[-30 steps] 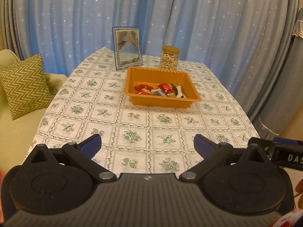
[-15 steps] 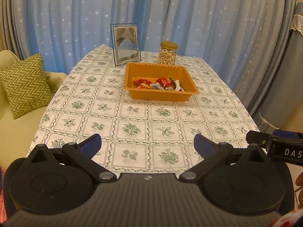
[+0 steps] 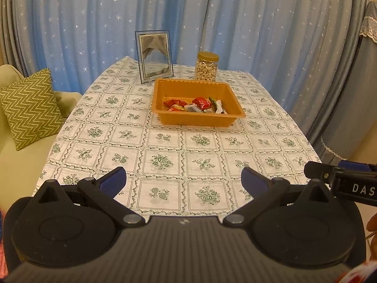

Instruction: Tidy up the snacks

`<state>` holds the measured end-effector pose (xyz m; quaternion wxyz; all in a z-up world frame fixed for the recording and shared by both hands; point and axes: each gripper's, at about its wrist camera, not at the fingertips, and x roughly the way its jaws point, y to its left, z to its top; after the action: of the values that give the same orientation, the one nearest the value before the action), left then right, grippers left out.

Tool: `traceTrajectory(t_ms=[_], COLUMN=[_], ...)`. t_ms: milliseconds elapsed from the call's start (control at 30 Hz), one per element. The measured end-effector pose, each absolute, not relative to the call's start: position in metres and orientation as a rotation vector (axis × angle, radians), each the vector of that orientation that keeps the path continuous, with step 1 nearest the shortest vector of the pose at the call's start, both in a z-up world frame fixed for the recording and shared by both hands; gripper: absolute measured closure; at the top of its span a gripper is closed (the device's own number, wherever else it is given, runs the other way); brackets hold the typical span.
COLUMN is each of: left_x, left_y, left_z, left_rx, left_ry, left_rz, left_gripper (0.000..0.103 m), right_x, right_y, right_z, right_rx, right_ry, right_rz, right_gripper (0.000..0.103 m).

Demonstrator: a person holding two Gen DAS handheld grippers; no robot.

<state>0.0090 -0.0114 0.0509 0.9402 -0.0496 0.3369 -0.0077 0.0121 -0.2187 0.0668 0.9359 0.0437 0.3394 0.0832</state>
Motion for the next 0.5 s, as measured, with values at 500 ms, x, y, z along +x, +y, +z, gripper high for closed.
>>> traceTrajectory(t_ms=[500], left_x=[0.0098], left_y=[-0.0121], left_z=[0.0501], left_rx=[-0.099], left_ry=[0.689], left_rz=[-0.019], left_gripper=[0.0], right_x=[0.0118], right_y=[-0.2184], right_z=[0.0665], right_rx=[0.095], right_ry=[0.698], right_rz=[0.172], right_gripper=[0.023])
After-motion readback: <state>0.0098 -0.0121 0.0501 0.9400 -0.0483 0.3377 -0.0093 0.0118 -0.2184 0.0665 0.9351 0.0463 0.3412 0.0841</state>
